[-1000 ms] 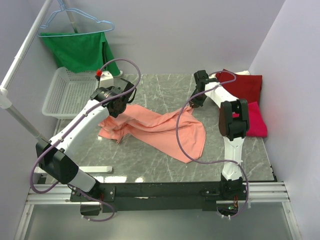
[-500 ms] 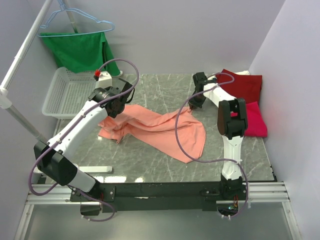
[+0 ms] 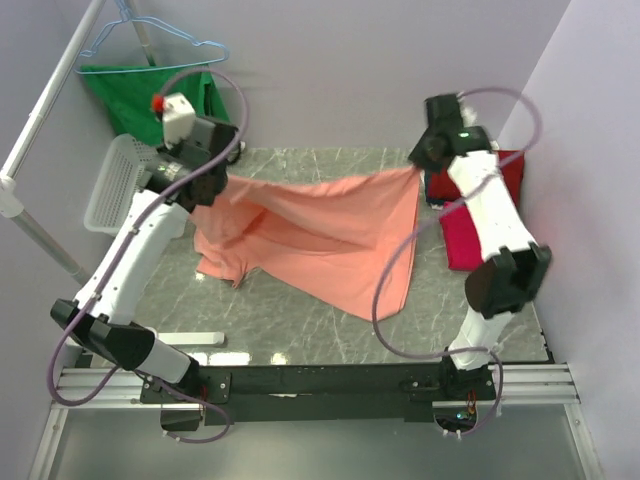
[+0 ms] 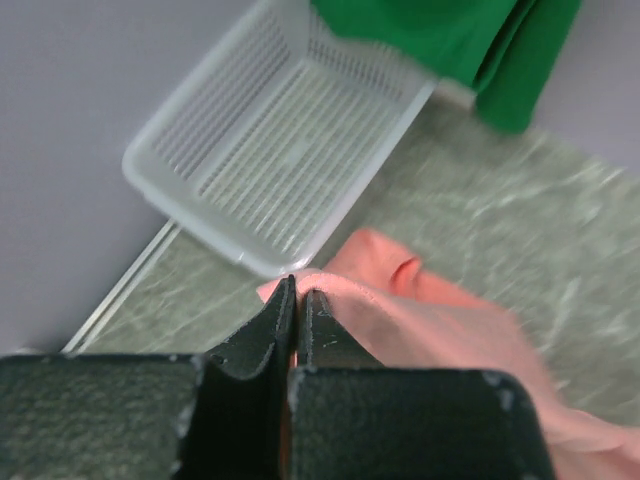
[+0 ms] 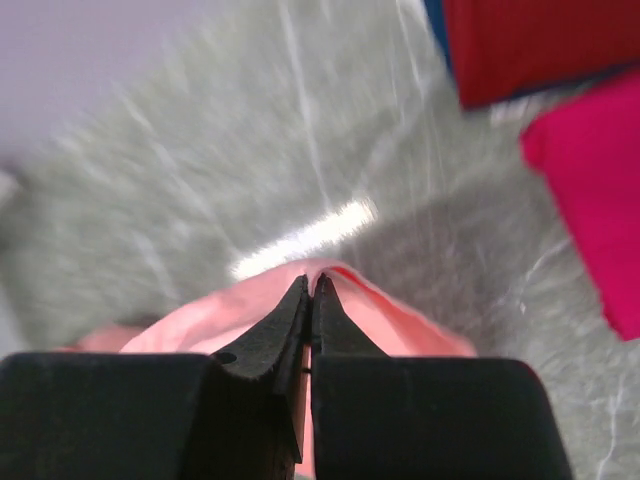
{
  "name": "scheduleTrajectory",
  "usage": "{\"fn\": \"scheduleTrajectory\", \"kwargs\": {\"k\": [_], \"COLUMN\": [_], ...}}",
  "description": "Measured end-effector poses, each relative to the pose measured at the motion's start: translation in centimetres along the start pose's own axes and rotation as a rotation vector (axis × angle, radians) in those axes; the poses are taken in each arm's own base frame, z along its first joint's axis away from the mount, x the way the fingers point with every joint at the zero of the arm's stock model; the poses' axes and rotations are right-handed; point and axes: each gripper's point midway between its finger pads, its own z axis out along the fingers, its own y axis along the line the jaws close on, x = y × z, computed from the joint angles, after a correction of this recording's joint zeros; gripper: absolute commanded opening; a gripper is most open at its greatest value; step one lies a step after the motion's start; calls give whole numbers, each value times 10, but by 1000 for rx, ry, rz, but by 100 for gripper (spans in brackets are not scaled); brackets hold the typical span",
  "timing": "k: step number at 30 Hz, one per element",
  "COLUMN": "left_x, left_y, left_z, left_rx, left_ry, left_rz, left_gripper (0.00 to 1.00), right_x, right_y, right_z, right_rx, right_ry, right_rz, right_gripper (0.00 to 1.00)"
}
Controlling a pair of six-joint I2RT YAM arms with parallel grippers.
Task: Fold and stack the t-shirts
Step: Flatten the tshirt out
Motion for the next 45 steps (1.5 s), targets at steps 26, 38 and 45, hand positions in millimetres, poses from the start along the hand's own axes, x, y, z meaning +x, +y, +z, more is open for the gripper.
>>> {"fn": "scheduleTrajectory", "kwargs": {"k": [26, 38, 45], "left_x": [-222, -247, -194], "left_y": [146, 129, -17], "left_z": [-216, -220, -96], "left_rx": [655, 697, 557], "left_ry": [-728, -777, -520], "left_rz": [-606, -644, -403], "left_gripper": [1, 1, 1], "right_x": [-55, -64, -65], "right_y": [-102, -82, -62], "right_z": [-433, -386, -281], "right_rx": [-531, -511, -370], "right_ry": [-915, -869, -683], "right_rz": [48, 41, 23], "right_gripper": [0, 0, 0]}}
